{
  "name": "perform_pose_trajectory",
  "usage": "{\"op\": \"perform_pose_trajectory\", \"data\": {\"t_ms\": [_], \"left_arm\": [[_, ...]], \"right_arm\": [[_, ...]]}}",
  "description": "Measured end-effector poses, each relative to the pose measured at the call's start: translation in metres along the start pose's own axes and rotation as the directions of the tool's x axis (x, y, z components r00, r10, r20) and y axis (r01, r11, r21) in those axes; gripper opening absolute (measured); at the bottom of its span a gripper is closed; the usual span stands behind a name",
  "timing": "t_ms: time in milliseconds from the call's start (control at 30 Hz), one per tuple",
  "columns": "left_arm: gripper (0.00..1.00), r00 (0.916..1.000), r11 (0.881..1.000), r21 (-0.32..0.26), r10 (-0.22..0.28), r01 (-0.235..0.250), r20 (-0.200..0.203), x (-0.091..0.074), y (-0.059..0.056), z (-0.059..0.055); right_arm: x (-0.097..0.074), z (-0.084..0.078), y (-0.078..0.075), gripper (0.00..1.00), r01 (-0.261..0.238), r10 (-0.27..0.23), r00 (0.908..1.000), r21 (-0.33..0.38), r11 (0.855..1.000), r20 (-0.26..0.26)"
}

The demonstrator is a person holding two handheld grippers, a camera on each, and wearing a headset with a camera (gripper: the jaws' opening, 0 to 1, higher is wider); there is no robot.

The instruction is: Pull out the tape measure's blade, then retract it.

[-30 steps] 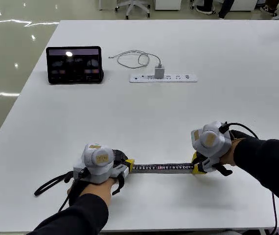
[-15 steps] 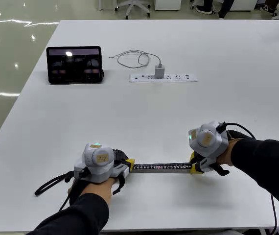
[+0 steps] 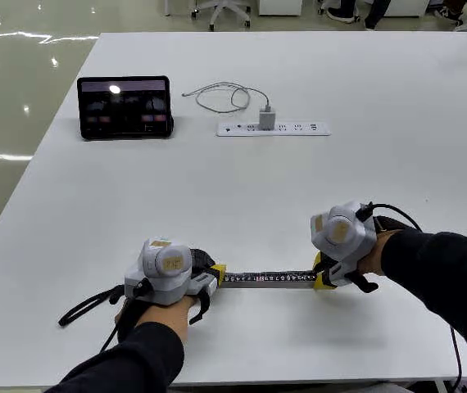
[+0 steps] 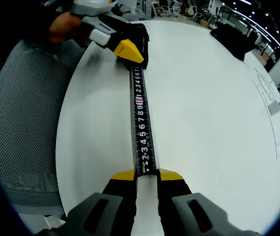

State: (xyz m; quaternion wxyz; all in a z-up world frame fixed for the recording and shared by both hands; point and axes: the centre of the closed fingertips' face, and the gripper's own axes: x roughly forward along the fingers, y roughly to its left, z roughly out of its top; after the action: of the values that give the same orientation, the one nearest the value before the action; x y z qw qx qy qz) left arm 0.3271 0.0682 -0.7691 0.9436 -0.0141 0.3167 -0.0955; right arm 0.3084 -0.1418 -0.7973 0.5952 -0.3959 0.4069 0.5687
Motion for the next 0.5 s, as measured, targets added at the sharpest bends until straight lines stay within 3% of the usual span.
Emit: {"op": "perform_pose_trajectory", "data": {"t_ms": [500], "left_arm": [[0.65,1.0000,1.000,-0.002,0.000,0.000,-0.002,0.0001,-0.0001,0.0000]], "right_arm": [[0.0029,0.0074,0.0007,0.11,0.002,-0.002,0.9999,0.012,1.000,0.011]]}}
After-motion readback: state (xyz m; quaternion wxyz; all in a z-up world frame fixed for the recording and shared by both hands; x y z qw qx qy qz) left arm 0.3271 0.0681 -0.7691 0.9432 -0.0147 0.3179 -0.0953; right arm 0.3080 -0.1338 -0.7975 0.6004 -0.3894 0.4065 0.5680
